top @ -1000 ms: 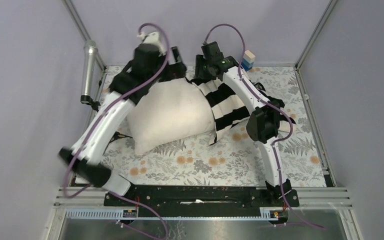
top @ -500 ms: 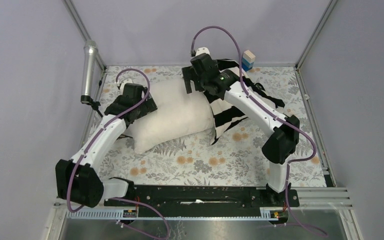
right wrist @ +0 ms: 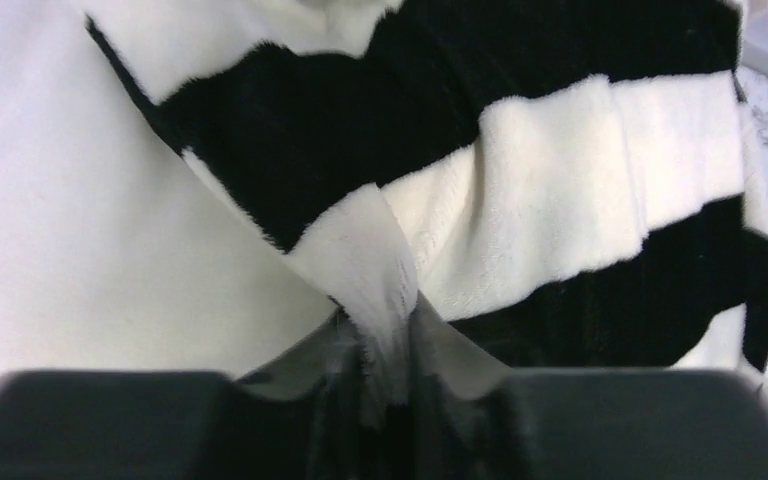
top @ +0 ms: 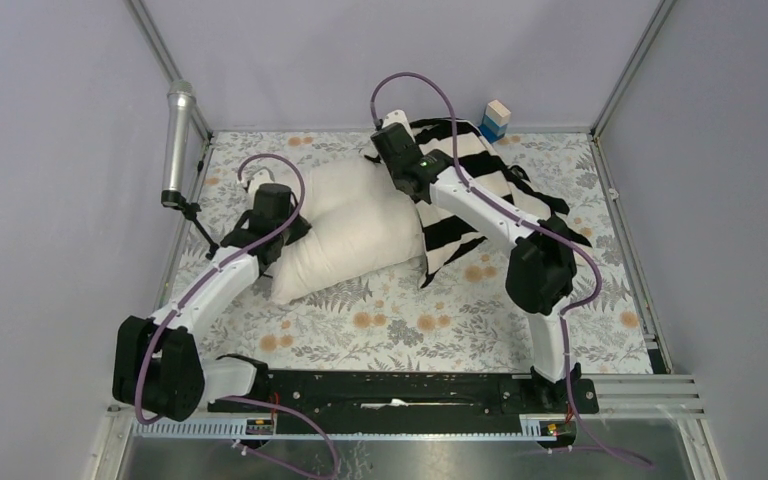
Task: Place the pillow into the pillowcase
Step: Stuff the pillow into the pillowcase.
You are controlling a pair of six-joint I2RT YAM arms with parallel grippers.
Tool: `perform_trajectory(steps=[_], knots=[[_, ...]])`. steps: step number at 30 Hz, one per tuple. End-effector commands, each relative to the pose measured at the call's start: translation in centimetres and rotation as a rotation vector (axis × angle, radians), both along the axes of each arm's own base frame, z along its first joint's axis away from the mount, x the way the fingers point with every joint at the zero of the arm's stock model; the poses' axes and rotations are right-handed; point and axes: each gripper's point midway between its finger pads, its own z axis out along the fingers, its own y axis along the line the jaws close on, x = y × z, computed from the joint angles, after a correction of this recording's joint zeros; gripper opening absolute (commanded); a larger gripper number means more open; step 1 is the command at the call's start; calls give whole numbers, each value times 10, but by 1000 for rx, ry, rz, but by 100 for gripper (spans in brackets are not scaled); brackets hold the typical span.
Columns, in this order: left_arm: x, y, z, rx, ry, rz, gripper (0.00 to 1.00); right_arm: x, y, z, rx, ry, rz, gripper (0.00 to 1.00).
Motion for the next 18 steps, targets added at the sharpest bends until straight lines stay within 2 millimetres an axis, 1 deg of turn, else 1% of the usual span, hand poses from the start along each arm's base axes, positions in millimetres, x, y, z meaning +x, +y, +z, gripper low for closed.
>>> perform_trajectory(steps=[1,2,3,4,5,6,7,8,9,10,12,14,15,16,17,18], knots=[[-30,-48,-31,-46,103,-145,0,11,12,62,62,-126,-30,6],[-31,-62,-26,-61,79,-169,0,4,25,72,103,-115,-15,0],[-31,-77,-19,-83,56,-193,0,-11,46,79,167,-78,20,0],[-31,-92,-12,-109,37,-216,0,-29,74,88,261,-33,79,0],[-28,-106,-2,-140,16,-234,0,-54,105,96,345,1,137,0],[-26,-119,7,-168,-1,-254,0,-78,133,101,390,12,190,0],[-23,-129,15,-188,-17,-266,0,-100,153,100,399,13,214,0],[-20,-134,23,-198,-34,-262,0,-114,163,96,404,24,215,0],[-18,-134,27,-204,-39,-246,0,-119,164,88,414,57,198,0],[-16,-129,27,-209,-39,-221,0,-116,158,79,423,89,177,0],[-15,-118,28,-226,-42,-175,0,-105,141,63,443,127,148,0],[-15,-109,23,-277,-32,-138,0,-94,125,49,462,124,138,0],[-17,-107,22,-307,-34,-126,0,-89,118,45,469,124,134,5],[-18,-107,19,-324,-32,-117,0,-88,111,44,471,128,129,18],[-20,-107,15,-334,-24,-109,0,-88,106,47,468,120,133,35],[-21,-107,11,-341,-14,-104,0,-88,102,55,468,101,141,54]])
